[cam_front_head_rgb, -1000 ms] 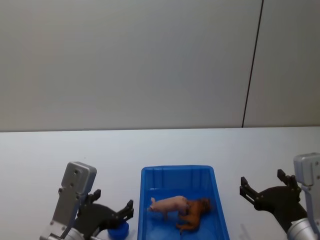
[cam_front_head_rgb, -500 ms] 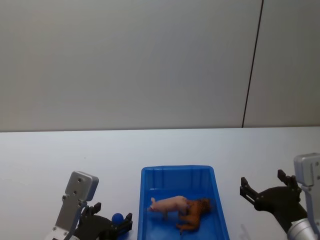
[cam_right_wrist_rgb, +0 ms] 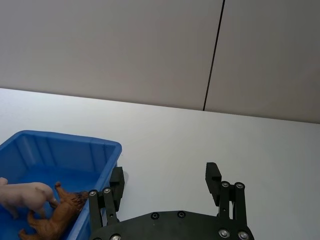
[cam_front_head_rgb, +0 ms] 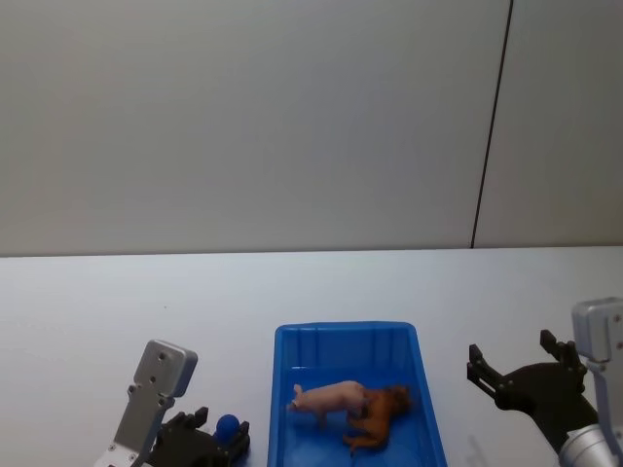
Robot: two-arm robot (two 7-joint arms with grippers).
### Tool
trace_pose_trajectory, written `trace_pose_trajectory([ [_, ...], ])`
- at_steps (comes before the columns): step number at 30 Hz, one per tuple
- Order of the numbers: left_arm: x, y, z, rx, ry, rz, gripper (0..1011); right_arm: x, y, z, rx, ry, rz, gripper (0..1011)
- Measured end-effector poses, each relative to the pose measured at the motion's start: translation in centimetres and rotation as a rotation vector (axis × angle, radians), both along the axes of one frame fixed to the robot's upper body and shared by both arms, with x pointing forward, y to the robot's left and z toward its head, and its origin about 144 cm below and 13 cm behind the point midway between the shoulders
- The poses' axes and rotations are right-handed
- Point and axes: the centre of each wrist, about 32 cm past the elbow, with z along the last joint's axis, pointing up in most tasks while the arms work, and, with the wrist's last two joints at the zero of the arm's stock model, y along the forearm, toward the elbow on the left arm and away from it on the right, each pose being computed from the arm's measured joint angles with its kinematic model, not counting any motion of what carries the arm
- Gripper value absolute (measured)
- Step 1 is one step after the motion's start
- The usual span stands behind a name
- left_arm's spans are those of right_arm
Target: Pick up the two dolls from the table and place them into the box.
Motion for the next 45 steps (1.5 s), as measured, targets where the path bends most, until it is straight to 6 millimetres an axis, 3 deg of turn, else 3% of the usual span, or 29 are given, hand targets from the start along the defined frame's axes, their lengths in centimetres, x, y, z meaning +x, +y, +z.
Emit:
trace_pose_trajectory([
  [8, 0.0, 0.1, -0.1, 0.006, 0.004, 0.002, 396, 0.0, 0.0, 0.0, 0.0, 0.0, 0.0, 1001],
  [12, 0.0, 0.1, -0.1, 0.008, 0.002, 0.001, 304, 0.0, 0.0, 0.0, 0.0, 0.0, 0.0, 1001],
  [24, -0.1, -0.1, 0.6, 0.004, -0.059, -0.018, 223, 0.0, 0.0, 0.0, 0.0, 0.0, 0.0, 1001],
  [45, 0.6, -0.7, 3.8, -0.038, -0.275, -0.182, 107, 0.0, 0.0, 0.0, 0.0, 0.0, 0.0, 1001],
])
